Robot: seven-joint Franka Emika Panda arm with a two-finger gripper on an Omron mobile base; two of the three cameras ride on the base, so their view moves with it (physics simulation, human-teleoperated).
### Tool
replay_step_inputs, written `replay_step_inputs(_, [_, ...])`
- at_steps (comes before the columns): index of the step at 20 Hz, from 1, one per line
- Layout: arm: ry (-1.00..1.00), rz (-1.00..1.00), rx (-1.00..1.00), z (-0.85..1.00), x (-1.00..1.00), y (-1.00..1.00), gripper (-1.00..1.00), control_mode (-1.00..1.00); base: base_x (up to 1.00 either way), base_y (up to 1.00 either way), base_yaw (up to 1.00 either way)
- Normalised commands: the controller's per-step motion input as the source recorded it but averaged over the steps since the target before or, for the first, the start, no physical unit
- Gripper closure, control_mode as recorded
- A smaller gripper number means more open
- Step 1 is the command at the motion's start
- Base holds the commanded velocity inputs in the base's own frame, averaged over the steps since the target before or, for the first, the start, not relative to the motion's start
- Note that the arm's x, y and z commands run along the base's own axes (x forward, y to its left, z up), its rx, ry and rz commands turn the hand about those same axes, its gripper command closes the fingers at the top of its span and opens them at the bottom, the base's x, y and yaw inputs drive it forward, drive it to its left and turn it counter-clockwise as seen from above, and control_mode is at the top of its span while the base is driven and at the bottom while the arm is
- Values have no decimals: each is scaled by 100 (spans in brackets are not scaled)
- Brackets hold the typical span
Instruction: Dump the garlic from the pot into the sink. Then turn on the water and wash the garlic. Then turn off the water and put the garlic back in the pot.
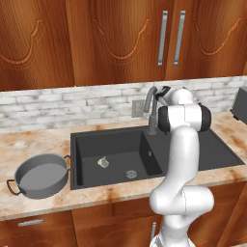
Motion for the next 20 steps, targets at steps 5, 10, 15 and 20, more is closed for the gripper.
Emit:
replay_step_inputs(5, [18, 1, 0, -71, 0, -40, -100, -100, 0, 0, 0])
replay_step_inputs(10, [10, 4, 7, -68, 0, -63, -100, -100, 0, 0, 0])
replay_step_inputs(15, [2, 6, 11, -69, 0, -71, -100, -100, 0, 0, 0])
replay_step_inputs(20, [0, 6, 15, -66, -15, -85, -100, -100, 0, 0, 0])
